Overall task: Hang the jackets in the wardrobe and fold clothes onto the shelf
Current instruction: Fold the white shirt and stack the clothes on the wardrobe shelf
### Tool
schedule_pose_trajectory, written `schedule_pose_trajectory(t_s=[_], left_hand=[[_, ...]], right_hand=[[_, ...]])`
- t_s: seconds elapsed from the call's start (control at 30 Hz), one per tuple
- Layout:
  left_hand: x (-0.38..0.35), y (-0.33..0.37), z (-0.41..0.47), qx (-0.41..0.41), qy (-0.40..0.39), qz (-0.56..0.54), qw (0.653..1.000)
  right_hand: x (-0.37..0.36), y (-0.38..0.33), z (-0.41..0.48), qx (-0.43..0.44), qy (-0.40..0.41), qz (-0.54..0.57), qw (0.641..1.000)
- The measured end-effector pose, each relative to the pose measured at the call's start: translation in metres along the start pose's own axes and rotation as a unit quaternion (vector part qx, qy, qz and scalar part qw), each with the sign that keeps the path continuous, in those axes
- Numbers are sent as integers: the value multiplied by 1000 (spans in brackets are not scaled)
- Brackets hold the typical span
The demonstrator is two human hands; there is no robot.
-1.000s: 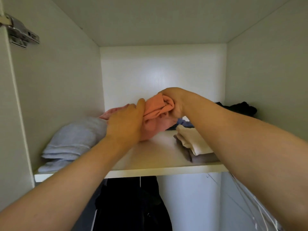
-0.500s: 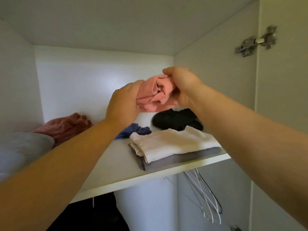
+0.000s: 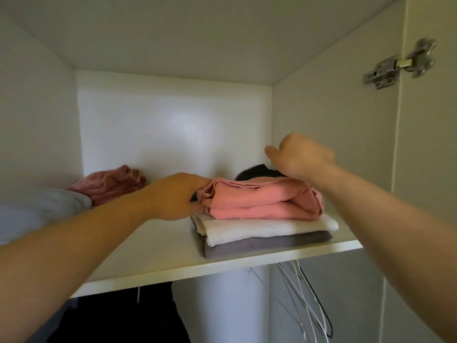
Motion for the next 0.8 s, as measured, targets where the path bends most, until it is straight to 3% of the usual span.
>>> schedule_pose_trajectory(t_s=[0.07, 0.13, 0.17, 0.23, 0.33, 0.4, 0.53, 0.63, 0.8], left_hand=[[-1, 1, -10, 1, 30, -35, 999], [-21, -4, -21, 0, 37, -71, 997], [-33, -8, -26, 14, 26, -69, 997], [-48, -20, -31, 59, -21, -103, 993], [-21, -18, -31, 124, -25, -302, 945], [-22, -14, -32, 173, -35, -375, 910], [-52, 13, -42, 182, -22, -275, 944], [-60, 6, -31, 200, -14, -245, 948], [-70, 29, -7, 159, -18, -202, 966]], right_hand=[[-29, -8, 4, 56, -54, 0, 997], [-79, -26, -16, 119, -198, 24, 973], [-99, -32, -31, 135, -265, 38, 954], [-110, -33, -35, 145, -324, 22, 934], [-91, -37, -8, 149, -289, -42, 945], [-84, -58, -7, 179, -258, -15, 949], [-121, -64, -31, 175, -342, 35, 922], [-121, -47, -20, 152, -312, 35, 937], [-111, -18, -14, 112, -285, 32, 951]])
Point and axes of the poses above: each hand's wrist, its own z-axis towards the middle knuckle, its own x-axis out of the back of the hand, y = z × x, the point moved 10 cm from there along z, towards the middle knuckle, and after that the axes turned 11 degrees about x, right-handed, at the moved point
